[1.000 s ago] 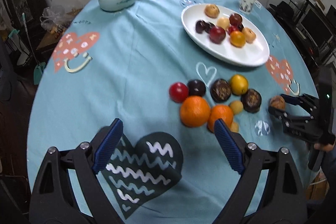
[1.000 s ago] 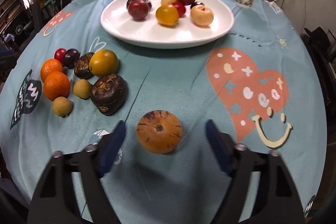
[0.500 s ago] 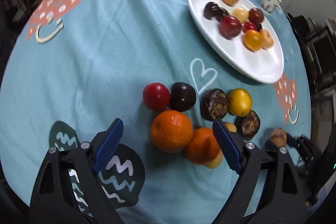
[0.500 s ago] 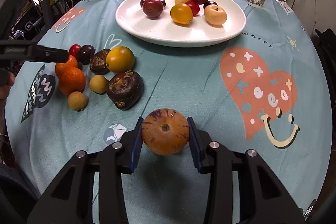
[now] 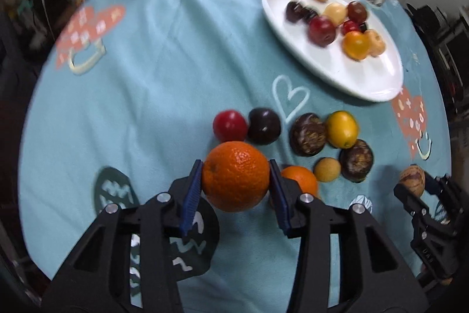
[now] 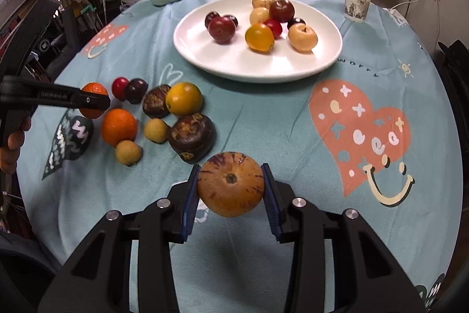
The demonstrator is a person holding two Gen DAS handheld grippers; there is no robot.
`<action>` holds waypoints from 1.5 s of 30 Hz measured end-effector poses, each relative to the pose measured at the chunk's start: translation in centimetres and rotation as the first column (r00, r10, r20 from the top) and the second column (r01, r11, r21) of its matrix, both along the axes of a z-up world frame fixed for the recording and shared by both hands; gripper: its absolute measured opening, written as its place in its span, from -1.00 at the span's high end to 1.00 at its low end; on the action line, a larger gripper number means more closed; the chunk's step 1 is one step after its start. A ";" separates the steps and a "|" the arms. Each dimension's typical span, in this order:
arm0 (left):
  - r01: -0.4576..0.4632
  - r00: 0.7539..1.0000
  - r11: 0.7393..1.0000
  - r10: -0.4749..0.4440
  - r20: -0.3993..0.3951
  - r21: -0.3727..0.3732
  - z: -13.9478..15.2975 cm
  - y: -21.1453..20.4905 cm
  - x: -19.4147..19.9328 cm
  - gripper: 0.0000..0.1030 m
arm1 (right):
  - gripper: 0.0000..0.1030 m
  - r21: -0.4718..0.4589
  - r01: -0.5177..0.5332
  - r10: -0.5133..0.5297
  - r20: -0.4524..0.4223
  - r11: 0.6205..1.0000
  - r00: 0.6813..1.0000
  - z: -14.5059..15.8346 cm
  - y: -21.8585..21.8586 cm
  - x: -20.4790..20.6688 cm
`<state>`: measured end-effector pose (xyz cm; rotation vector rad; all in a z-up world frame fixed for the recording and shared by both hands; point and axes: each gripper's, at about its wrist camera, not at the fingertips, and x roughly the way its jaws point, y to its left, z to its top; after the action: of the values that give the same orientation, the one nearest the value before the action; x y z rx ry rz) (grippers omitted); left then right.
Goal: Organize fruits
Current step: 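Grasp an orange with the left tool while the right tool holds the tan pear, then carry the orange and tan pear to the plate and release both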
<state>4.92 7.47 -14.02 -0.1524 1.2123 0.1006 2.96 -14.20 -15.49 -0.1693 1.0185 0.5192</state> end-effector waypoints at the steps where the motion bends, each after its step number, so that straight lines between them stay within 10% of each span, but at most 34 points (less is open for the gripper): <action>1: 0.022 0.999 0.999 -0.023 0.034 0.027 1.1 -0.7 -0.3 0.14 | 0.22 0.013 -0.006 0.005 0.010 1.000 1.000 0.6 0.2 -0.1; 17: 0.149 0.919 0.957 -0.226 0.322 0.248 12.4 -6.8 -3.1 0.14 | 0.21 0.195 -0.068 0.037 0.161 0.978 0.986 9.3 0.9 -2.7; 45: 0.181 0.929 0.952 -0.248 0.274 0.249 10.8 -7.4 0.5 0.13 | 0.21 0.225 -0.041 0.025 0.073 0.974 0.997 6.8 0.5 0.6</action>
<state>5.40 0.04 -3.21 0.1566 0.8962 0.0166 3.60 -13.73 -8.66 -0.0018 0.8822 0.6512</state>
